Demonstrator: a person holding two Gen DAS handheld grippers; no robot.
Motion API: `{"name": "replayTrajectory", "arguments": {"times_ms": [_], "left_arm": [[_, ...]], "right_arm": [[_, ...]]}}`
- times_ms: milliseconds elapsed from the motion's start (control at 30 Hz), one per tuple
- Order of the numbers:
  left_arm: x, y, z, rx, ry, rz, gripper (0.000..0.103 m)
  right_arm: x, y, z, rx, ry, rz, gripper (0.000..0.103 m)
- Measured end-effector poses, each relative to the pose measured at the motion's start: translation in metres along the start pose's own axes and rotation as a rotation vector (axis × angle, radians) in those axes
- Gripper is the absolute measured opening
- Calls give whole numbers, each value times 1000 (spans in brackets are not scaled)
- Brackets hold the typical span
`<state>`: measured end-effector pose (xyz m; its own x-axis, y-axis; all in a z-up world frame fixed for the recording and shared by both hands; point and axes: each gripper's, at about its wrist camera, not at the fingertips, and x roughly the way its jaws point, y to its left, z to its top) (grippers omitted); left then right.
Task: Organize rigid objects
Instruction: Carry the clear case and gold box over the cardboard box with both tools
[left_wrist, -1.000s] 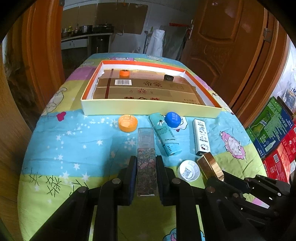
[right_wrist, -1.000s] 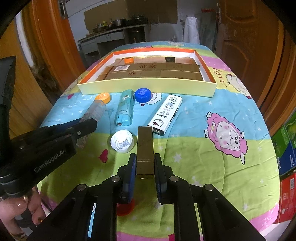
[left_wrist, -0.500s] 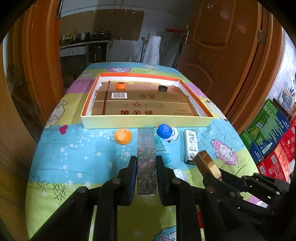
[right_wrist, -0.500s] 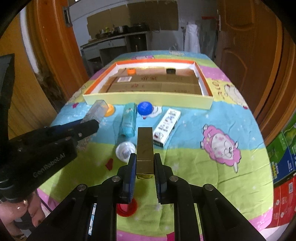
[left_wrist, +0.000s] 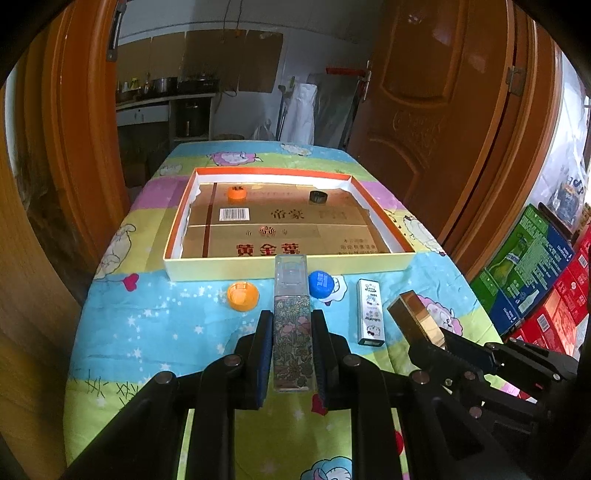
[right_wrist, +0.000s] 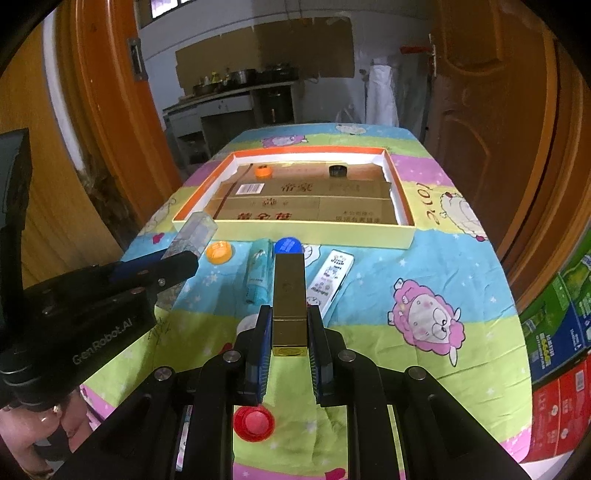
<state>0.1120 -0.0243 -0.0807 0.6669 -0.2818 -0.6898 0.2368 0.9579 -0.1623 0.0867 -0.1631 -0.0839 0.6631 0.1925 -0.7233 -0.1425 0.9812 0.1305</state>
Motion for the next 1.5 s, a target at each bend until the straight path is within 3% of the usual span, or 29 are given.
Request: {"name": "replayTrajectory", "arguments": {"times_ms": [833,1500], "left_arm": [[13,2,47,1,-39,9,20],[63,21,84,-34,-18,25,20]], "right_arm": [[1,-25,53,30,-101,-17,18],[50,-36,106,24,-115,14,18]]}}
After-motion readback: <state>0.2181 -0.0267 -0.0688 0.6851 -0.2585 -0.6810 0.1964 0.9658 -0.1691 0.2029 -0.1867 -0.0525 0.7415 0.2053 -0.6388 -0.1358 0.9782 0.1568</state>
